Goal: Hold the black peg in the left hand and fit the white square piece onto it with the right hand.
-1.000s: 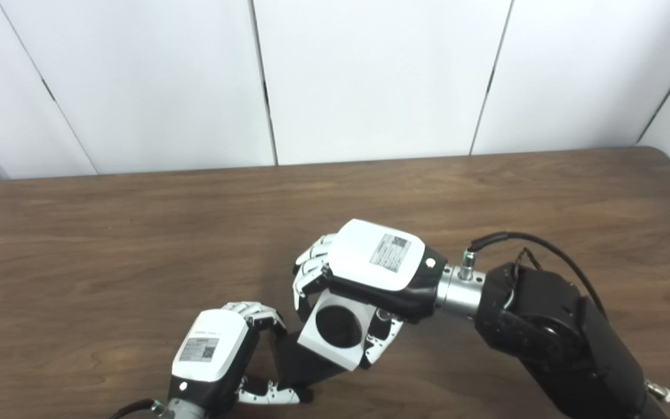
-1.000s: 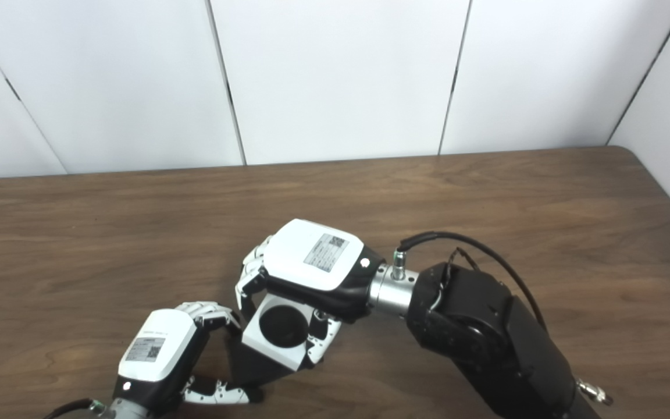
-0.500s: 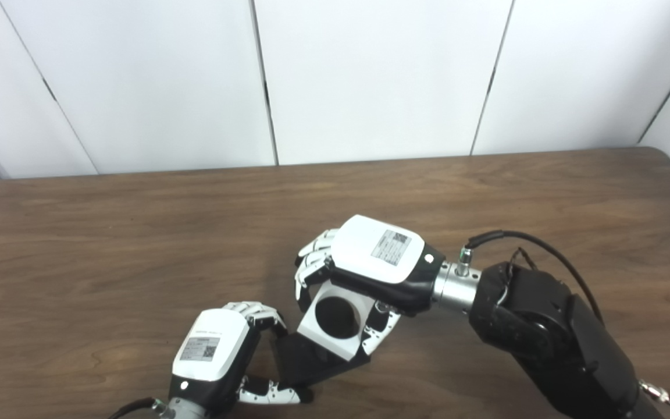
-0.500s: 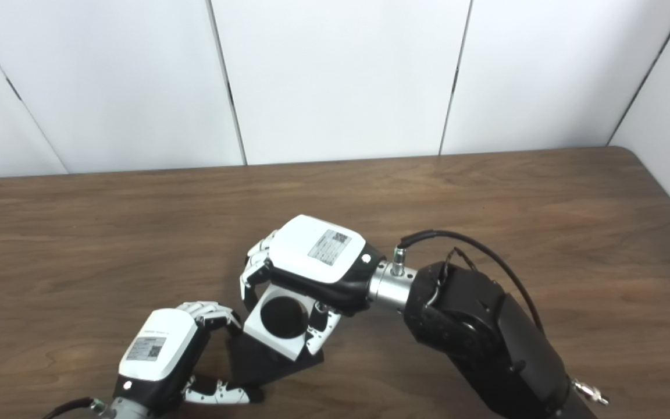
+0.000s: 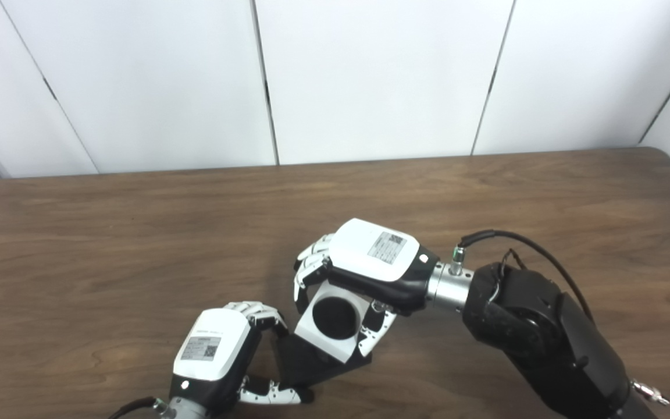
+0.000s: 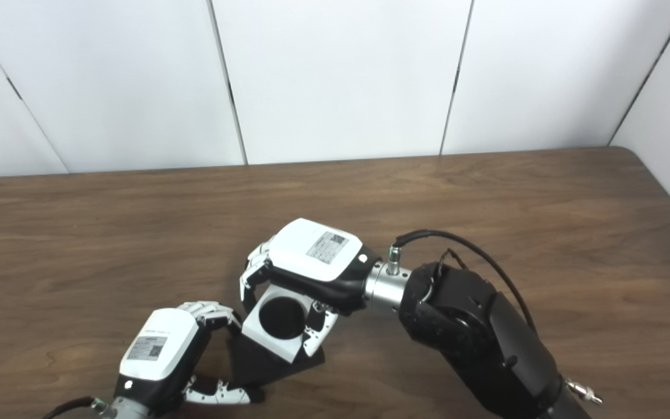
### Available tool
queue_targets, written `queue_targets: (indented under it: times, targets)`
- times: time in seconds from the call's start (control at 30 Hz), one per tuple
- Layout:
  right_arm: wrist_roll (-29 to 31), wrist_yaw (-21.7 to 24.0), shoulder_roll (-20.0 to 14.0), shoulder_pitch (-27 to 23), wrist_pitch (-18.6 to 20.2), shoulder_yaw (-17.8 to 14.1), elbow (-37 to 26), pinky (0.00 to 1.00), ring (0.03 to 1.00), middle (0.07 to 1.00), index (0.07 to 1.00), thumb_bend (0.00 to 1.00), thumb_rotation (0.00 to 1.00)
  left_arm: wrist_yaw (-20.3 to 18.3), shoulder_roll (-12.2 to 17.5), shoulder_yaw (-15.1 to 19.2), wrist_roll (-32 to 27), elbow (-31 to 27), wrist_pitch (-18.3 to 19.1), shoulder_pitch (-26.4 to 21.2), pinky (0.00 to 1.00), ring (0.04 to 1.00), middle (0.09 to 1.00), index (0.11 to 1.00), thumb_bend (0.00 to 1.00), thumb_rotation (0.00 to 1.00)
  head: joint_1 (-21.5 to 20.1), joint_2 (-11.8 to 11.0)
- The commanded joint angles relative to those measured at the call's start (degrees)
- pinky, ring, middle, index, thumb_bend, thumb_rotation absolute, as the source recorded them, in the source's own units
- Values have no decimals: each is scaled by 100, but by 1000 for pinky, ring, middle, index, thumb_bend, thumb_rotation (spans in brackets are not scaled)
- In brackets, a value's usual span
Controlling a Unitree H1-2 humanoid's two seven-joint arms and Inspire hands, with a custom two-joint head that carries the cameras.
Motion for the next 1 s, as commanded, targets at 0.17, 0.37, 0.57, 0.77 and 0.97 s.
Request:
queue_targets:
  times: [0.17,0.37,0.57,0.77,0.97]
  targets:
    - [-94,-88,121,-96,-30,46,18,763,788,678,483,522,126,-604,79,-148,171,142,207,138,779,777,723,490,513,64,-14,22]
    - [-184,-83,197,-59,-15,102,21,785,792,687,483,522,128,-619,69,-163,217,119,209,133,787,776,721,490,513,64,11,51]
    - [-386,232,221,-85,238,162,-55,808,808,699,487,525,135,-675,56,-164,252,99,242,135,790,778,721,490,512,65,8,54]
    - [-952,1806,100,-332,1231,402,-433,996,992,940,850,995,556,-726,74,-169,283,88,247,123,793,781,725,490,511,67,17,64]
    - [-1062,2137,117,-255,1516,331,-581,1000,1000,1000,948,1000,594,-691,102,-156,276,82,213,135,789,777,721,490,512,66,-2,76]
